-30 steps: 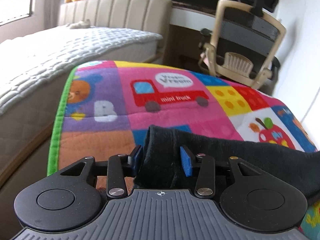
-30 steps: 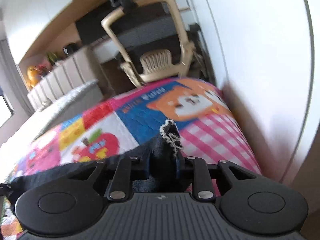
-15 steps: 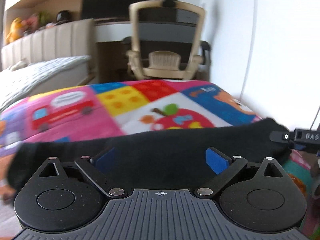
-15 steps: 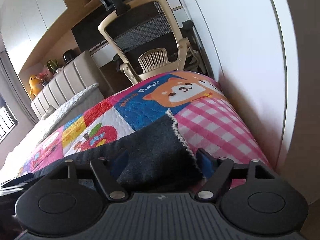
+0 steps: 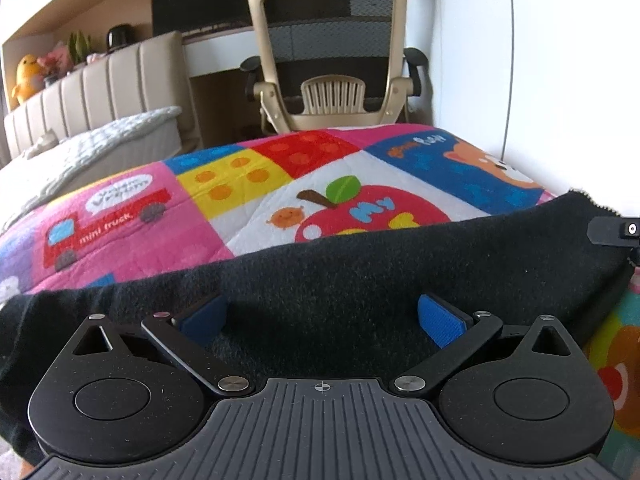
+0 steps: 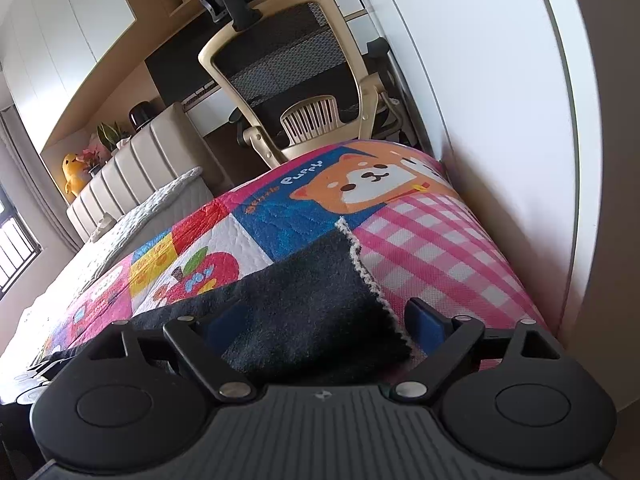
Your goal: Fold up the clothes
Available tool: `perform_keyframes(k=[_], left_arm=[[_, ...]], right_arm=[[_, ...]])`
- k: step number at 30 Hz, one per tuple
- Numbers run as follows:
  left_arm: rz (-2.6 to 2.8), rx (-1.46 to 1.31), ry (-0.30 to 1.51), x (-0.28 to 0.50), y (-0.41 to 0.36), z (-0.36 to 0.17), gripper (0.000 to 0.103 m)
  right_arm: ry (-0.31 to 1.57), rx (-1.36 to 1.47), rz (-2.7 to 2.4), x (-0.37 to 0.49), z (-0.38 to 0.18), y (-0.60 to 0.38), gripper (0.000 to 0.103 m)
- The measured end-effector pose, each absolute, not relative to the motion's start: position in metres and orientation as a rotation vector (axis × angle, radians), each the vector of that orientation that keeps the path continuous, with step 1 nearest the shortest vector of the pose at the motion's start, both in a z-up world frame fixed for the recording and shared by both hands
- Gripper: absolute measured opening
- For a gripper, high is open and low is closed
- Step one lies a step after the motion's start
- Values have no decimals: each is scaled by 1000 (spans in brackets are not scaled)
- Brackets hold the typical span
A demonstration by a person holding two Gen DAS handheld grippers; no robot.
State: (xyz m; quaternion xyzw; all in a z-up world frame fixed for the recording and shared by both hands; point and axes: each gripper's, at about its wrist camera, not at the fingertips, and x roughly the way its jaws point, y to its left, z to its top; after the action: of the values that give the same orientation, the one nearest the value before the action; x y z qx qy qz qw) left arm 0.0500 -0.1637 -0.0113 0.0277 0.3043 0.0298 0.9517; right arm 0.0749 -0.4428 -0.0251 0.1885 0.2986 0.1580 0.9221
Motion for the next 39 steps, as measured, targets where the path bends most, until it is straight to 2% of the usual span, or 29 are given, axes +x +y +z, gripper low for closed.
perform_keyframes(k=[20,39], left_arm=[[61,55,618,51,-165,-12,103],[61,55,618,51,-165,-12,103]], right_arm=[[618,384,340,76,-26,-441,98],[612,406,344,75,-26,-443,101]])
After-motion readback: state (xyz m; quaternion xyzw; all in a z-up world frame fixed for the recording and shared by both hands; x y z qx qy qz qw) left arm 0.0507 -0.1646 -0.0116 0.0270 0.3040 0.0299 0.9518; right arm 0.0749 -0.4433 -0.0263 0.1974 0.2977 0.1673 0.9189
